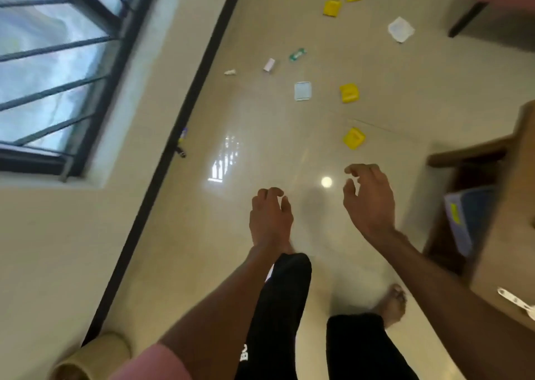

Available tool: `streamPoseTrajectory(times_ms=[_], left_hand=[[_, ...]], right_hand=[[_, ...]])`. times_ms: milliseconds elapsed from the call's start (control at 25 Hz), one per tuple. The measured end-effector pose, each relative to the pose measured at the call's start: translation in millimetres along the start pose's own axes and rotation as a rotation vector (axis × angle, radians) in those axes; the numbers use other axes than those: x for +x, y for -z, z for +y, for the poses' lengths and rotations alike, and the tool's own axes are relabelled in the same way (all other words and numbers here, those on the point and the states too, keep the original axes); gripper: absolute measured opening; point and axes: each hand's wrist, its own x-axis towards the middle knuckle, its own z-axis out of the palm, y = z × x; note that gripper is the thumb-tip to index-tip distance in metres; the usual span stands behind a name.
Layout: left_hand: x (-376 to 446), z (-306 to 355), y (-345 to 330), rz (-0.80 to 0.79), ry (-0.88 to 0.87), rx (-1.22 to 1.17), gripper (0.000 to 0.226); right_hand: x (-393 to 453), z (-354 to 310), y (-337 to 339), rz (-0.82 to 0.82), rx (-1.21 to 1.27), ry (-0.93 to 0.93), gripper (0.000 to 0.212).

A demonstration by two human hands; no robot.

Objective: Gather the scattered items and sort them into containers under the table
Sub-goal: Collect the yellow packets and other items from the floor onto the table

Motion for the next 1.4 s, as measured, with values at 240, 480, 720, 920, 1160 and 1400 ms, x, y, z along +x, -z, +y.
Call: streamPoseTrajectory(times_ms=[240, 480, 720, 920, 1160, 1400], left_hand=[[75, -107, 90, 0.069, 0.205, -0.017, 0.029], [135, -173, 114, 0.003, 0.302, 0.034, 0.040], [222, -240, 78, 0.003, 0.351, 0.026, 0.044], [298, -297, 35, -0.044, 0.342, 0.035, 0.050], [374, -346, -6, -0.033, 0.324, 0.029, 0.062], [479, -449, -69, -0.015, 0.357, 0.050, 0.064]], right_hand=[[58, -129, -88, -0.197, 0.016, 0.134, 0.028], [113, -189, -157, -0.392, -0.038, 0.360, 0.032], [185, -210, -267, -0.492, -0.128, 0.548, 0.036], [226, -214, -368, -0.583, -0.201, 0.654, 0.040], [265, -212, -471, -0.596, -0.276, 0.750, 0.046], [303, -207, -659, -0.686, -0.528, 0.886, 0.064]])
